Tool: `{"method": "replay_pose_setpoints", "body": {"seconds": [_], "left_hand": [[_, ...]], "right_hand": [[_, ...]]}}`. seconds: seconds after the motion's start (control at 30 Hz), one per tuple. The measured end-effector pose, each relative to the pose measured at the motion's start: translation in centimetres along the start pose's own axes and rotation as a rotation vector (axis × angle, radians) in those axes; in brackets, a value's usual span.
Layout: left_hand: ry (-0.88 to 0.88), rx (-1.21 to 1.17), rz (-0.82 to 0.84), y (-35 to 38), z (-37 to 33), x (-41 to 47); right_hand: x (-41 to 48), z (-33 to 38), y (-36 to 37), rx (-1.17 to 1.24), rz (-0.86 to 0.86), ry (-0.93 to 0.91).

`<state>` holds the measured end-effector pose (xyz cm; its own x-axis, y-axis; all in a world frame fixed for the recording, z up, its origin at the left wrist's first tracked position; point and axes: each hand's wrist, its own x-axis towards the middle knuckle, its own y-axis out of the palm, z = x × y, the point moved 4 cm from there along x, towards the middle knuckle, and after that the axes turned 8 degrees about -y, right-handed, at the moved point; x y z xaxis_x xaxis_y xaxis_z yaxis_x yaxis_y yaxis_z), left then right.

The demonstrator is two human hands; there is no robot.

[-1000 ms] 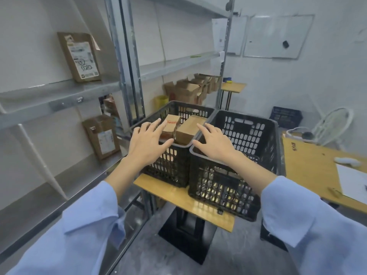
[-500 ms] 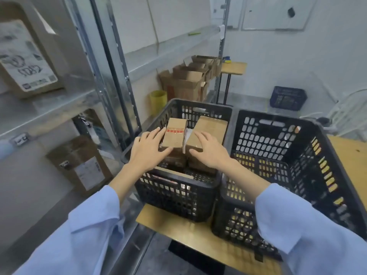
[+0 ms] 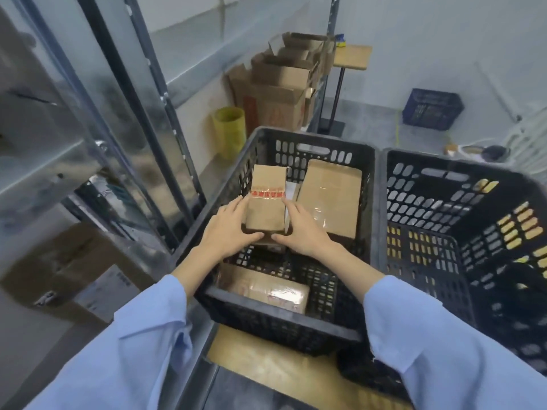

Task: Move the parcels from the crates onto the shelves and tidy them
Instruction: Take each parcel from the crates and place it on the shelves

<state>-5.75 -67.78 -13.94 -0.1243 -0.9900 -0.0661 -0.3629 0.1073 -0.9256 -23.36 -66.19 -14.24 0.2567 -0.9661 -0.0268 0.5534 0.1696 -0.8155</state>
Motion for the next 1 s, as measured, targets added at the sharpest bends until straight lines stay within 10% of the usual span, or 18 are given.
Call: {"method": "replay_pose_setpoints", "body": {"seconds": [0.57,1.0], "left_hand": [[-0.048,-0.305,0.185,3.1,1.3,5.0],[0.036,-0.467,0.061,1.3,-0.8,4.1]], "right_hand": [[5.4,-3.0,2.6,-0.245,-0.037,-0.040],[4.2,-2.1,-0.4,0.134,-0.052,-0.067]]}}
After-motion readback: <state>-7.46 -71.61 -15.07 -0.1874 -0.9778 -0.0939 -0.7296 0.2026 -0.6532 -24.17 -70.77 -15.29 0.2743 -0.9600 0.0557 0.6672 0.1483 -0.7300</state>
